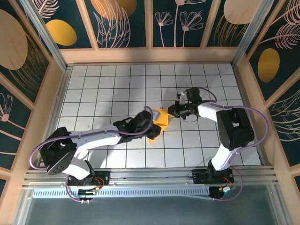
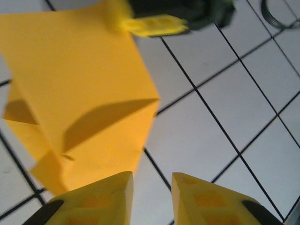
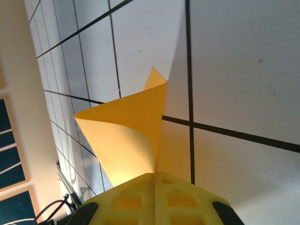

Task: Fold a paper plane with a square sheet of paper (fold left side to right side)
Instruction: Fold the wing for the fifth time at the center of the table.

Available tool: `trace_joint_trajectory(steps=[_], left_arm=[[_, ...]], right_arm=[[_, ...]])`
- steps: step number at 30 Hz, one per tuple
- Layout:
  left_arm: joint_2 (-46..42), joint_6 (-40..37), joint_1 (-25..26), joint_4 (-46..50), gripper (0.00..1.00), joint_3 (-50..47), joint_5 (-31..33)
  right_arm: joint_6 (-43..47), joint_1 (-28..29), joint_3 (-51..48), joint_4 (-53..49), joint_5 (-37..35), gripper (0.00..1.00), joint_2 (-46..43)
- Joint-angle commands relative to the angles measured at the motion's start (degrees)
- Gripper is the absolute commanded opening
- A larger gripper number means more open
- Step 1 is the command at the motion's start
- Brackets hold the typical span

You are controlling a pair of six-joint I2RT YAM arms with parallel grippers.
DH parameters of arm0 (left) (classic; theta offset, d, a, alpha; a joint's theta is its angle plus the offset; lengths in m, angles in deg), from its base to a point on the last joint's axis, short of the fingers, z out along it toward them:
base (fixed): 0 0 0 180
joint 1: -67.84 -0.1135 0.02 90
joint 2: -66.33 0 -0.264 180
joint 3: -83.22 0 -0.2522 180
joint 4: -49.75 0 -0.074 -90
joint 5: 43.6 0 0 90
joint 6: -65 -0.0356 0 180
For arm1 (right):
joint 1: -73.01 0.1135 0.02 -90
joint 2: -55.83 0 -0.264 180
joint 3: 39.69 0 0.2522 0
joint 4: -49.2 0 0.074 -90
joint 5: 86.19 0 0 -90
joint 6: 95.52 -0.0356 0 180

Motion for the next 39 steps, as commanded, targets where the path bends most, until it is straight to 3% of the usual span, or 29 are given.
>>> trace_joint_trajectory(steps=[1,10,22,39], left_arm=[[4.96,-1.44,3.56,10.83,0.32,4.52,10.15],[19.14,0.51,9.79,22.48,0.46,17.34,21.63],[25.66,2.75,11.26,26.53,0.51,20.76,27.03],[27.68,5.72,11.26,30.02,0.31,20.67,32.14]], right_arm=[[-3.08,0.04,1.52,-2.29,-1.26,0.0,-0.64],[-2.9,0.02,2.15,-2.62,-1.79,0.0,0.28],[-2.64,0.05,2.76,-3.22,-2.05,0.0,1.32],[-2.42,0.06,2.98,-4.02,-2.6,0.0,1.48]])
